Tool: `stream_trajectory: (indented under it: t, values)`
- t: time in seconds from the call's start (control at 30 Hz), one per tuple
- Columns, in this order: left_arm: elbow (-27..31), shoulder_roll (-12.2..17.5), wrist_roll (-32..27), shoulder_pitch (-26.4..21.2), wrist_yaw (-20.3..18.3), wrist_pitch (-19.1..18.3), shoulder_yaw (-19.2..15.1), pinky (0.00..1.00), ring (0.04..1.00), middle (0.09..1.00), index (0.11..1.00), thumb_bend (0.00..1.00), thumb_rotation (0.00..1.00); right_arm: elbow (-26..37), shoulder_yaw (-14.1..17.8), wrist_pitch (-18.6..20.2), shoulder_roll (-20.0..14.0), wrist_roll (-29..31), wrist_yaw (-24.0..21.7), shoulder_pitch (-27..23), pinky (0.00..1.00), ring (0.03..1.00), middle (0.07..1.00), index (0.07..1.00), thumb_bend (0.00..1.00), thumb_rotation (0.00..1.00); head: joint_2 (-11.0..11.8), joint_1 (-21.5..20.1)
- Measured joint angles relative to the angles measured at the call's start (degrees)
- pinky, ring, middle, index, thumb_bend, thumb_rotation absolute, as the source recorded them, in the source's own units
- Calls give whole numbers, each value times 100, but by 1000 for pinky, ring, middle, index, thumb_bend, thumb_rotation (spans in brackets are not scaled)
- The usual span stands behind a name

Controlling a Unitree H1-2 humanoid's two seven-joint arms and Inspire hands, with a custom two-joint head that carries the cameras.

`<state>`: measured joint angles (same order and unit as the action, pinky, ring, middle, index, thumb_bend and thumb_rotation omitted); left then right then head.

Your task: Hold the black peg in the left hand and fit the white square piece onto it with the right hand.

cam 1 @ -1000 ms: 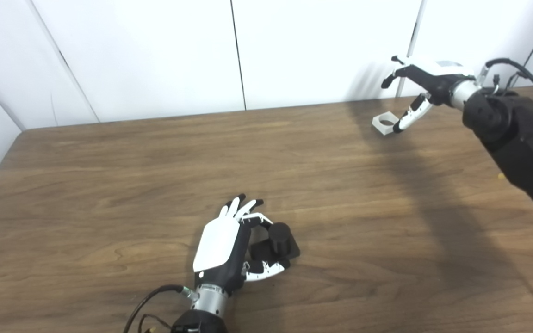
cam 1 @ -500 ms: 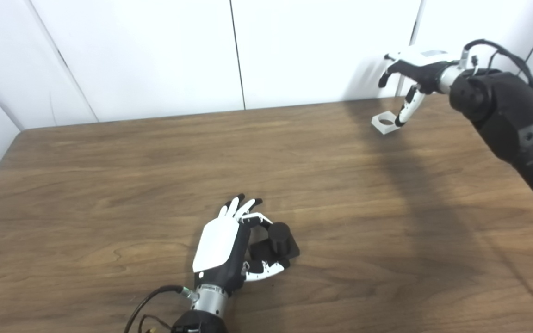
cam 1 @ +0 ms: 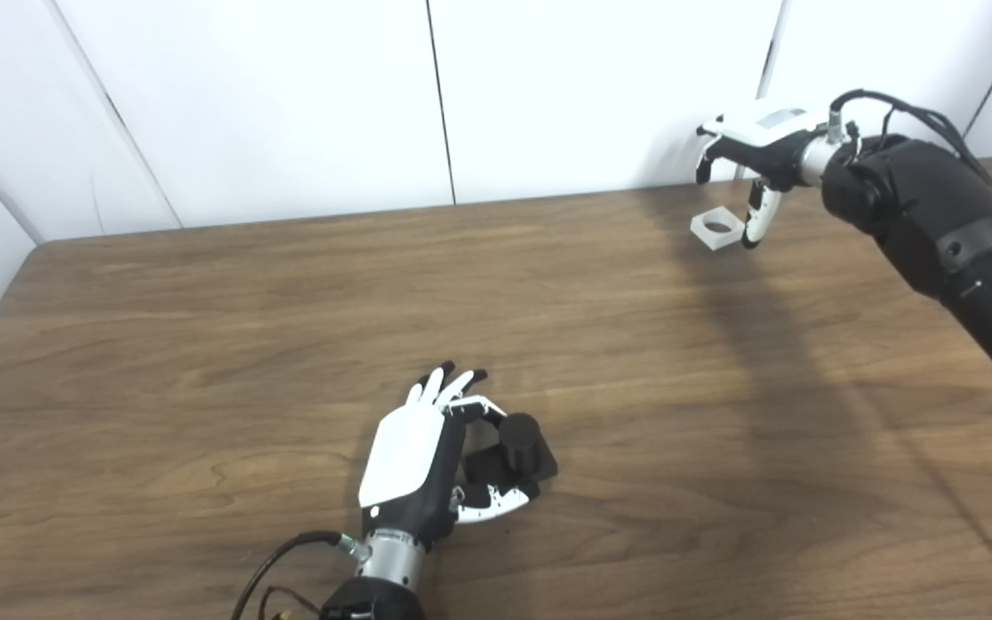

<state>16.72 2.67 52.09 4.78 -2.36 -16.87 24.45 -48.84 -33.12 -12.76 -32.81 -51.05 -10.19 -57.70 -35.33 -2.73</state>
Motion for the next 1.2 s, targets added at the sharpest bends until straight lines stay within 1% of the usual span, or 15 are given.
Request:
stream_trajectory:
  t: [0.07, 0.23, 0.37, 0.47, 0.73, 0.83, 1.07, 1.2]
  values:
    - [0, 0, 0, 0, 4, 0, -3, 1000, 1000, 912, 493, 516, 59, -81, -73, -177, 0, -112, 200, -4, 1000, 1000, 975, 727, 868, 79, 0, 0]
    - [-1, -2, 1, 0, 3, -3, -1, 1000, 1000, 916, 493, 515, 60, -355, -287, -456, 0, -383, 604, -73, 1000, 1000, 974, 728, 867, 81, 27, -26]
    - [-2, -6, 10, -4, 1, -7, 4, 1000, 1000, 915, 493, 515, 60, -512, -331, -562, -1, -465, 746, -135, 1000, 1000, 971, 731, 862, 78, 35, -26]
    - [-5, -8, 13, -6, 3, -8, 2, 1000, 1000, 915, 493, 516, 60, -541, -341, -591, 0, -480, 781, -141, 1000, 1000, 970, 733, 869, 85, 44, -35]
    - [-12, -16, 13, -6, 12, -8, 2, 1000, 1000, 916, 493, 515, 60, -822, -566, -612, 10, -731, 899, -235, 1000, 1000, 956, 731, 890, 96, 35, -17]
    - [-12, -17, 14, -4, 15, -7, -1, 1000, 1000, 917, 493, 515, 61, -976, -600, -613, 43, -768, 1028, -294, 1000, 1000, 954, 731, 889, 109, 53, -26]
    - [-12, -17, 14, -4, 15, -7, -9, 1000, 1000, 914, 493, 516, 60, -1299, -625, -614, 254, -746, 1087, -354, 1000, 1000, 963, 738, 858, 130, 62, -44]
    - [-15, -17, 12, -5, 18, -4, -17, 1000, 1000, 914, 493, 516, 59, -1393, -608, -607, 368, -668, 1057, -392, 1000, 1000, 961, 738, 871, 113, 62, -61]
